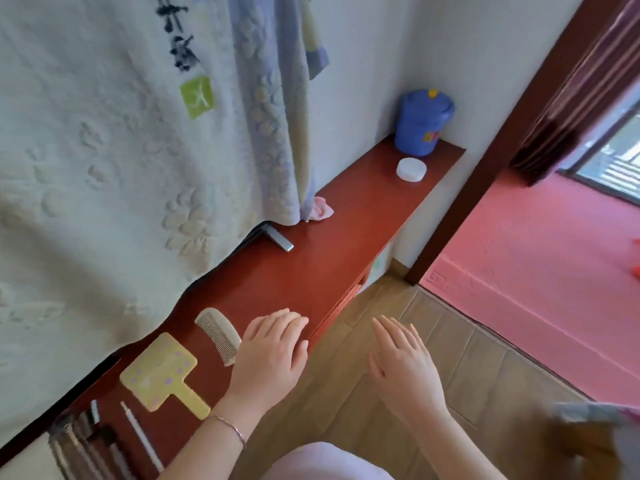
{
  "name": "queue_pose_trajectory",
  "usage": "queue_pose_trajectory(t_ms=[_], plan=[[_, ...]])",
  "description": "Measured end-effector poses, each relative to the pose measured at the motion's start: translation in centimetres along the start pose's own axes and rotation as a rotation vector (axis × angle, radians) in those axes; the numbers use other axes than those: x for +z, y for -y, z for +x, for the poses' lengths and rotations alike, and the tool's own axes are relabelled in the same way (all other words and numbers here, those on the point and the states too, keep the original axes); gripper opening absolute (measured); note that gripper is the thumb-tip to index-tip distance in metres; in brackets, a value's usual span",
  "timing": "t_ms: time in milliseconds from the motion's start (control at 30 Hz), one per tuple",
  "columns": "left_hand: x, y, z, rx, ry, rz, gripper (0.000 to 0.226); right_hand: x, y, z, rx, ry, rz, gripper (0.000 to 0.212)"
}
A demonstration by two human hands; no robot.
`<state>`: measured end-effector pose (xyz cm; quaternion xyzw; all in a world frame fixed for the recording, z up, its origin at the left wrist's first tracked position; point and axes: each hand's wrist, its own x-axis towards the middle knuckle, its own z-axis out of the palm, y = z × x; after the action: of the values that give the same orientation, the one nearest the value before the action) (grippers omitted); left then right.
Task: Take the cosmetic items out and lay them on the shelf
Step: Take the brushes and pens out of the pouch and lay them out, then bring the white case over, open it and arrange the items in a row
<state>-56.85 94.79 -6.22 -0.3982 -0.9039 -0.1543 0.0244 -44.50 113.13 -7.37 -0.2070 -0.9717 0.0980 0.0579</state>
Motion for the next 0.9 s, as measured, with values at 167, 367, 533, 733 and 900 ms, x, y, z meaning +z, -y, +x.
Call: queue_pose_trajectory(t_ms=[167, 367, 533, 733, 900], plan=[[1.7, -4.0, 5.9, 0.051, 0.001, 0.015, 0.039, -1.6, -5.9, 1.7, 0.040, -0.038, -0.040, 0.047], [3.8, -7.1, 12.4, 0.093, 0.017, 0.006, 0.040, -3.3, -11.4, 5.7, 0.069, -0.085, -0.096, 0.048], [6.4, -8.6, 18.8, 0.112, 0.042, -0.002, 0.043, -3.2, -15.5, 10.8, 0.063, -0.047, -0.108, 0.050], [10.1, -9.8, 28.9, 0.092, 0.055, -0.026, 0.047, -3.4, -21.1, 19.7, 0.064, 0.030, -0.102, 0.053], [11.7, -10.3, 36.8, 0.053, 0.069, -0.034, 0.040, -3.7, -24.7, 27.7, 0.014, 0.050, -0.119, 0.044]])
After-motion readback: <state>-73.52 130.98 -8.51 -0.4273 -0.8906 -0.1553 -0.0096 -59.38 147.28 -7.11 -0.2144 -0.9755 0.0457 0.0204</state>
